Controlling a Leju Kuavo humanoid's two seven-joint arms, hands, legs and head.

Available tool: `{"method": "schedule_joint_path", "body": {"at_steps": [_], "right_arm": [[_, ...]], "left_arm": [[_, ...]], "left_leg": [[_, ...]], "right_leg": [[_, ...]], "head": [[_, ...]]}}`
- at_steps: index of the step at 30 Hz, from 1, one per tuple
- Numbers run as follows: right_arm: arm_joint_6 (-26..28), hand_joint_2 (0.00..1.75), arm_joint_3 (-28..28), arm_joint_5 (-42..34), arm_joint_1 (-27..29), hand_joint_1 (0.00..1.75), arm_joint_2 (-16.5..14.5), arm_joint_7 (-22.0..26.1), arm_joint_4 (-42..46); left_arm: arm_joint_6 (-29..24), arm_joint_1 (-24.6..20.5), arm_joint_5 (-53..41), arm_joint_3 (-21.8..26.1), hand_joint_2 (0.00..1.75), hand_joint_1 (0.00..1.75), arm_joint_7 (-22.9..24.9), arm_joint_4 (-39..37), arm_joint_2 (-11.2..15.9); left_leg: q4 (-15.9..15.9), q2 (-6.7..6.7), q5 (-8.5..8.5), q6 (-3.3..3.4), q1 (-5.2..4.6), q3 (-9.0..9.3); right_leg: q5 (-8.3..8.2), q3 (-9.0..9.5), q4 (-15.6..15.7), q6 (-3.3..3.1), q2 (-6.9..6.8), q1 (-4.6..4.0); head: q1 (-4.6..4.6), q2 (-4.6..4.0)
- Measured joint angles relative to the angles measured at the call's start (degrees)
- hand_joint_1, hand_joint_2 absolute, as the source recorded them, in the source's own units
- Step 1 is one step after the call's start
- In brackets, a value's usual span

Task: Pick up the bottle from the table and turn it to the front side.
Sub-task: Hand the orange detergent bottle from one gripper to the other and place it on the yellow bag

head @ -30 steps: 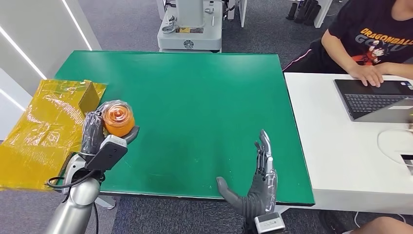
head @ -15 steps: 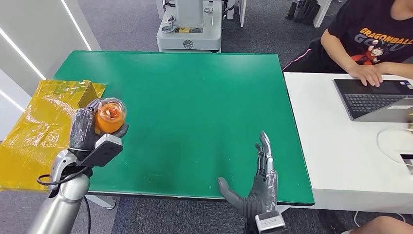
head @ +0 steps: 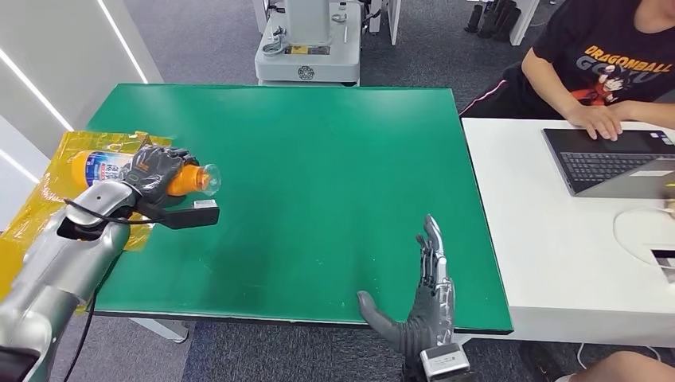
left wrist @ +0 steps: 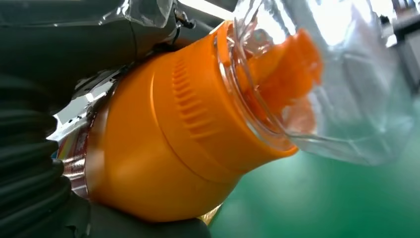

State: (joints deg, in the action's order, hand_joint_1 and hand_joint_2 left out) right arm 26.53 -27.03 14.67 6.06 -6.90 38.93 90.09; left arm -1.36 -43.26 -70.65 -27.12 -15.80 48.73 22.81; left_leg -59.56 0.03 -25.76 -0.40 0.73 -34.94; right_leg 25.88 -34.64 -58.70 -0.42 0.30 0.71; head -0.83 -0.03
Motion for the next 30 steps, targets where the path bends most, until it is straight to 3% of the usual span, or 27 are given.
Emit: {"method": "schedule_joint_path", "body": {"at_steps": [5,11,19,30], "right_arm": [[-1.1,1.75,0.8,-0.2,-0.4,0.00,-0.3,-0.8,0.5],[-1.8,1.75,1.2,0.2,-1.0,0.00,-0.5,-1.2,0.7],[-2.0,1.75,1.4,-0.3,-1.8,0.00,-0.5,-1.3,0.6],[-1.4,1.75,1.4,-0.3,-2.0,0.00,-0.5,-1.3,0.3]], "left_arm": [[2.4,-6.0,-2.1,-7.1,1.75,1.75,-2.5,-12.3,-2.5],[2.8,-8.2,-2.8,-11.7,1.75,1.75,-2.9,-20.5,-4.2],[6.7,-8.8,-2.2,-14.6,1.75,1.75,-5.7,-25.7,-5.1],[6.7,-8.1,0.7,-15.0,1.75,1.71,-2.8,-28.8,-5.4]], "left_leg": [[0.0,0.02,-0.01,0.00,-0.01,-0.01],[0.0,0.02,-0.01,0.00,0.01,0.00],[0.0,0.01,0.03,-0.04,0.03,-0.01],[0.0,0.00,0.02,-0.04,0.02,-0.04]], "right_leg": [[-0.01,0.00,0.0,0.00,0.03,0.01],[0.00,-0.01,0.0,0.00,0.03,0.00],[-0.01,-0.01,0.0,-0.01,0.03,-0.01],[0.00,-0.01,0.0,-0.01,0.01,-0.01]], "head": [[0.00,-0.01],[-0.01,0.00],[0.00,0.00],[-0.01,0.01]]}}
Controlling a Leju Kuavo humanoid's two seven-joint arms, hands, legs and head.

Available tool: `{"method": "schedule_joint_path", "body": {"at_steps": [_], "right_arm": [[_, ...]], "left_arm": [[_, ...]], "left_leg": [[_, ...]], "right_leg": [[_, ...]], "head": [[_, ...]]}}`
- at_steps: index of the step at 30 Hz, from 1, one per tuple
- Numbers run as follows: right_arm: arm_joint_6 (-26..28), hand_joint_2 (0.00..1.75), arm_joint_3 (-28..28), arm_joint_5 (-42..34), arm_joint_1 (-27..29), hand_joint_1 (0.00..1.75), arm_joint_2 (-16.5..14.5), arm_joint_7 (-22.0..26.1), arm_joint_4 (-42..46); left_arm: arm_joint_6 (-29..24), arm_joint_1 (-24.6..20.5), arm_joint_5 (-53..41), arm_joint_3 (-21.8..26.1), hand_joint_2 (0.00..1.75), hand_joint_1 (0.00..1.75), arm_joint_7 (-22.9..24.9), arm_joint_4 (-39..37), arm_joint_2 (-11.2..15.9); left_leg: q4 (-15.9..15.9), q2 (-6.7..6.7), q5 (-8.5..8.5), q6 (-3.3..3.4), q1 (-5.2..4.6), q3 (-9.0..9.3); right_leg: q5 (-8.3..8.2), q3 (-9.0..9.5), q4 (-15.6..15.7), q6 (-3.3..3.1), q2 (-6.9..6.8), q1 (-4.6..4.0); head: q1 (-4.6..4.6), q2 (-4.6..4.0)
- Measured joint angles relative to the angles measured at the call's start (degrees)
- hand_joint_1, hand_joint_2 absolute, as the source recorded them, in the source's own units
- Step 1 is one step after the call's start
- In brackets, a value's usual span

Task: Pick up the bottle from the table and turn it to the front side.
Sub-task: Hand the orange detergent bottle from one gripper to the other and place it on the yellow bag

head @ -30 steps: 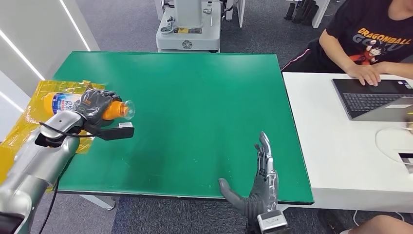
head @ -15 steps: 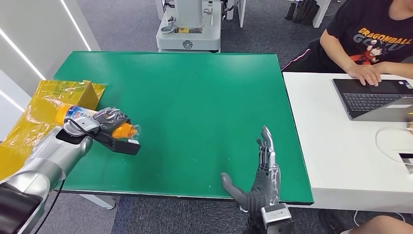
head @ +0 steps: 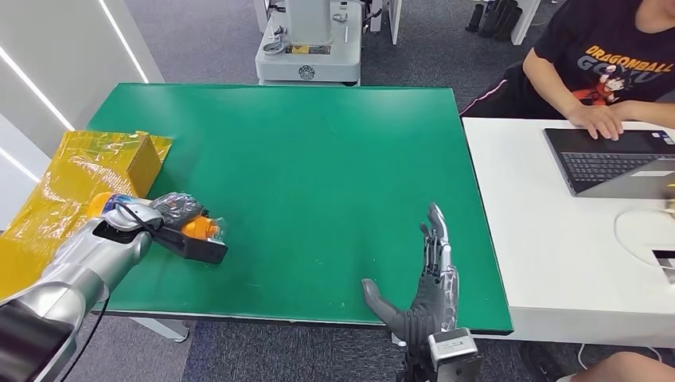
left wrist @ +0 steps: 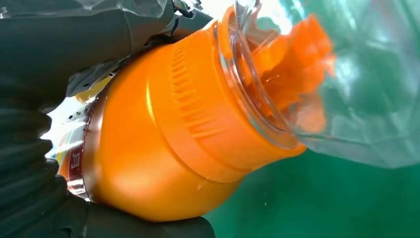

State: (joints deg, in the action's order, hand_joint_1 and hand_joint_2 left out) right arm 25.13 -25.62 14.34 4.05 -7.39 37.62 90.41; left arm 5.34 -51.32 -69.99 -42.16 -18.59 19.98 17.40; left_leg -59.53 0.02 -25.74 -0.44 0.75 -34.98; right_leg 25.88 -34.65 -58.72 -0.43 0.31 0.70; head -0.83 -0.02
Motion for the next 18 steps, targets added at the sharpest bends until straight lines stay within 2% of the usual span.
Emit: {"method": "schedule_joint_path", "body": {"at_steps": [1,4,5,18], "right_arm": [[0.1,1.75,0.0,0.0,0.0,0.00,0.0,0.0,0.0],[0.3,1.75,0.0,0.2,0.0,0.00,0.0,-0.1,0.0],[0.3,1.75,0.0,0.2,0.0,0.00,0.0,-0.2,0.0],[0.2,1.75,0.0,1.0,0.1,0.00,0.0,-1.4,0.0]], "left_arm": [[0.0,0.1,0.2,0.0,1.75,1.58,0.1,-0.2,0.0],[-0.2,0.2,0.5,0.0,1.75,0.31,0.2,-0.5,0.0],[-0.4,0.3,0.5,0.0,1.75,0.00,0.2,-0.6,0.0],[-1.9,0.9,0.7,0.0,1.75,0.00,1.3,-1.1,0.0]], "left_leg": [[0.0,0.00,0.00,0.00,0.00,0.00],[0.0,-0.01,0.00,0.00,0.00,0.00],[0.0,-0.01,0.00,0.00,0.00,0.00],[0.0,-0.02,0.00,0.00,0.00,0.01]], "right_leg": [[0.00,0.00,0.0,0.00,0.00,0.00],[0.00,0.00,0.0,0.00,-0.01,0.00],[0.00,0.00,0.0,0.00,-0.01,0.00],[0.00,0.02,0.0,0.00,-0.01,0.00]], "head": [[0.00,0.00],[0.01,0.00],[0.01,0.00],[0.00,0.00]]}}
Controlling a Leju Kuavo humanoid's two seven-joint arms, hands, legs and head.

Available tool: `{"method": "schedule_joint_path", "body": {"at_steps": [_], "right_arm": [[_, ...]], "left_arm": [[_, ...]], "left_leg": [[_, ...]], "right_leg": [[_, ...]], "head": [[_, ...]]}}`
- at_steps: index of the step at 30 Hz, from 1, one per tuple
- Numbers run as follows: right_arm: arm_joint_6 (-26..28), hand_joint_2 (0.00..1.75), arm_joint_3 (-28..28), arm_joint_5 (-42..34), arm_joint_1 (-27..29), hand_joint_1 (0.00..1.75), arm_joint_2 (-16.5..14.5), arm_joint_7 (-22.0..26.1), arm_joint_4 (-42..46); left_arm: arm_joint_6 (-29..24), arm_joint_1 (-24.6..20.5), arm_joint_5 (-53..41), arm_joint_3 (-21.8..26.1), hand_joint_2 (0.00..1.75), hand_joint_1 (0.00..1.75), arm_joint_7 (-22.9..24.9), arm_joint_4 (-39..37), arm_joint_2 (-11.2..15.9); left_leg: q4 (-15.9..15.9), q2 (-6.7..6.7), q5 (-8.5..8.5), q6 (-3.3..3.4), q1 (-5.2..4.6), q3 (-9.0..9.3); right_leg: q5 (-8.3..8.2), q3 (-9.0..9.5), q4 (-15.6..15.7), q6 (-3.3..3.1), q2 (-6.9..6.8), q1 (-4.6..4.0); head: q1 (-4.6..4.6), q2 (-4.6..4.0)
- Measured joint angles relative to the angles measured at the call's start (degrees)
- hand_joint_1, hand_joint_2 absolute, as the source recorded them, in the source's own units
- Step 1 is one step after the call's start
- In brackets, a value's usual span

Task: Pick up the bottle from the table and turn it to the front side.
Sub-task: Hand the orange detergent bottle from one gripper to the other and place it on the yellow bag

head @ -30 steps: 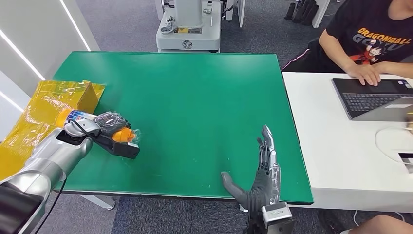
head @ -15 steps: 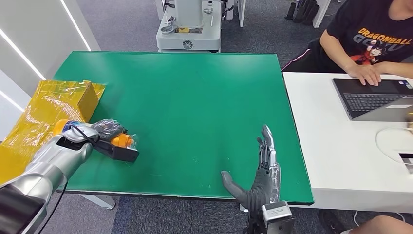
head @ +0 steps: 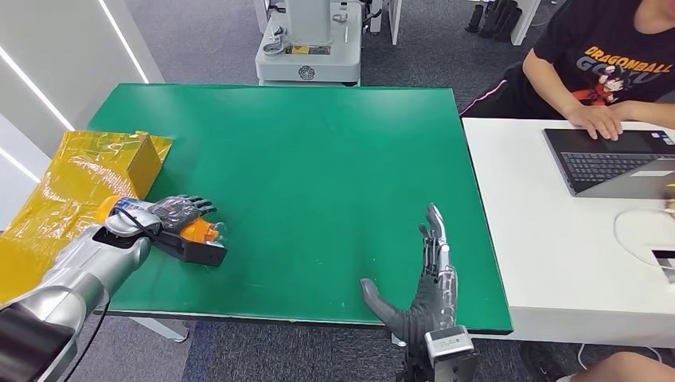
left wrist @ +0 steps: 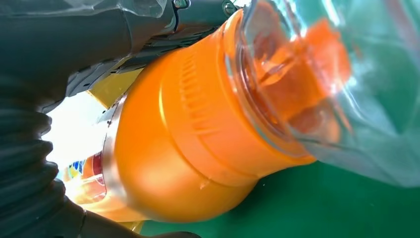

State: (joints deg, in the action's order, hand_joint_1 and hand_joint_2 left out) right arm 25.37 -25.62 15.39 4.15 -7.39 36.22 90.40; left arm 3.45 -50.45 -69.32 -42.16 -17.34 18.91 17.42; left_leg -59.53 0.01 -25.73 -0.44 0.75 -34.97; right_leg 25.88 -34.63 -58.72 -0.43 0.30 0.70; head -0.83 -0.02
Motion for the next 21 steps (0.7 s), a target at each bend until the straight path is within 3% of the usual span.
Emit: {"method": "schedule_joint_path", "body": {"at_steps": [21], "right_arm": [[-1.8,1.75,-0.3,0.2,0.0,0.00,0.0,-1.4,0.0]], "left_arm": [[-3.7,1.1,0.1,0.0,1.75,0.00,1.9,0.0,0.7]], "left_leg": [[0.1,-0.03,0.12,-0.11,0.01,0.09]], "right_leg": [[-0.03,0.08,0.0,-0.04,-0.05,0.00]], "head": [[0.00,-0.01]]}}
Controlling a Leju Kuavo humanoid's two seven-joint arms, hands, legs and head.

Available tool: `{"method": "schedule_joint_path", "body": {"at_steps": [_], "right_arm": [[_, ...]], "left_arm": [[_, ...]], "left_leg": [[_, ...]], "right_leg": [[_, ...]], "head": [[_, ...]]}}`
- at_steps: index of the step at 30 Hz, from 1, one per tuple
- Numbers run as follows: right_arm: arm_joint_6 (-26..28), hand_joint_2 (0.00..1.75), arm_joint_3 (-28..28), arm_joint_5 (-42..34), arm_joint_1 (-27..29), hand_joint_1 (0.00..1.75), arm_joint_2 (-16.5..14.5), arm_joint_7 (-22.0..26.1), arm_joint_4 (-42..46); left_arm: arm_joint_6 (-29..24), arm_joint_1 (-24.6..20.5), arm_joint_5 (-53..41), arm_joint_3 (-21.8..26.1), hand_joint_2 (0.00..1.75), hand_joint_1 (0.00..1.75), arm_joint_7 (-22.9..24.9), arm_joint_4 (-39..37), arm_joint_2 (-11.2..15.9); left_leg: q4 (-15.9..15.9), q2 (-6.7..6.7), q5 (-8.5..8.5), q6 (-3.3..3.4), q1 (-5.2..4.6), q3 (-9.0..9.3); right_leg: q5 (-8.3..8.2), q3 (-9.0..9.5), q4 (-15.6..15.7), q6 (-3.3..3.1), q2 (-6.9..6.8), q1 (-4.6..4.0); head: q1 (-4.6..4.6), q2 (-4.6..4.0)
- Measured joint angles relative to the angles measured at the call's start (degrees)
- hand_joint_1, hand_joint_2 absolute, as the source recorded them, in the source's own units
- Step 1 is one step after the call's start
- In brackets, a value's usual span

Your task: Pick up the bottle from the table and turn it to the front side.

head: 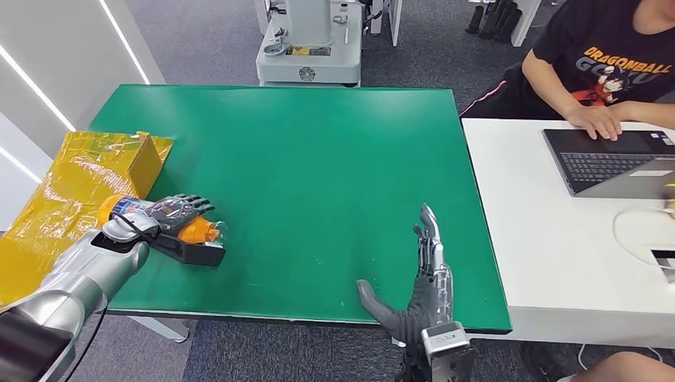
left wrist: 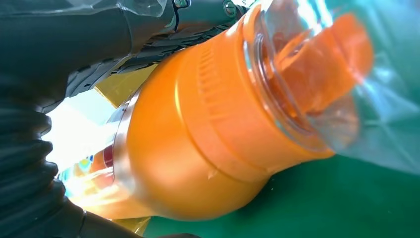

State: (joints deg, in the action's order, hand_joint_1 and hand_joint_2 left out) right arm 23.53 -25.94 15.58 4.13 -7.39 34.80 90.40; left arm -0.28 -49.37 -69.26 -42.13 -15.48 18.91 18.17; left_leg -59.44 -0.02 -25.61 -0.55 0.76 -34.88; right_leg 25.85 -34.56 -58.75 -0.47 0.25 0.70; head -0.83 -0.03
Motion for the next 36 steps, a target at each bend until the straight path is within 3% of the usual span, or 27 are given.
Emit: {"method": "schedule_joint_path", "body": {"at_steps": [6,15,20,27,32,36], "right_arm": [[-1.3,1.75,-0.1,0.1,0.0,0.00,0.0,-0.4,0.0],[-3.1,1.75,-0.2,-0.5,0.1,0.00,-0.2,-0.9,0.0],[-3.8,1.75,0.0,0.1,0.7,0.00,-0.4,-0.9,0.3],[-4.2,1.75,0.3,0.1,1.5,0.00,-0.4,-0.3,0.3],[-4.1,1.75,0.3,0.0,1.6,0.00,-0.4,-0.2,0.3],[-3.8,1.75,0.3,-0.2,1.8,0.00,-0.4,-0.2,0.3]], "left_arm": [[-1.2,0.3,0.4,0.2,1.75,0.00,-0.6,0.0,1.8],[-10.6,0.9,-0.2,1.6,1.75,0.00,-1.0,2.4,4.9],[-16.5,2.2,1.3,4.6,1.75,0.00,-1.4,7.4,7.5],[-19.4,9.2,3.8,11.6,1.75,0.00,-2.8,19.6,12.6],[-19.3,13.2,4.9,15.0,1.75,0.00,-3.5,25.8,14.7],[-19.8,19.0,8.2,19.8,1.75,0.00,-5.1,33.3,16.1]], "left_leg": [[0.0,0.02,0.01,-0.02,0.01,0.01],[0.0,0.02,0.01,-0.02,0.01,-0.03],[0.0,0.05,0.00,-0.02,0.00,-0.03],[0.0,0.07,-0.02,-0.04,0.02,-0.05],[0.1,0.09,-0.02,-0.04,0.01,-0.07],[0.1,0.18,-0.04,-0.05,-0.01,-0.05]], "right_leg": [[0.00,-0.03,0.0,-0.01,0.04,0.00],[0.01,-0.08,0.0,-0.01,0.03,-0.01],[0.01,-0.08,0.0,-0.01,0.08,0.00],[0.05,-0.16,0.0,-0.02,0.12,-0.01],[0.05,-0.15,0.0,-0.03,0.14,-0.01],[0.06,-0.17,0.0,-0.02,0.25,0.00]], "head": [[0.00,0.00],[0.00,0.01],[0.00,0.00],[0.01,0.01],[0.01,0.00],[0.01,0.01]]}}
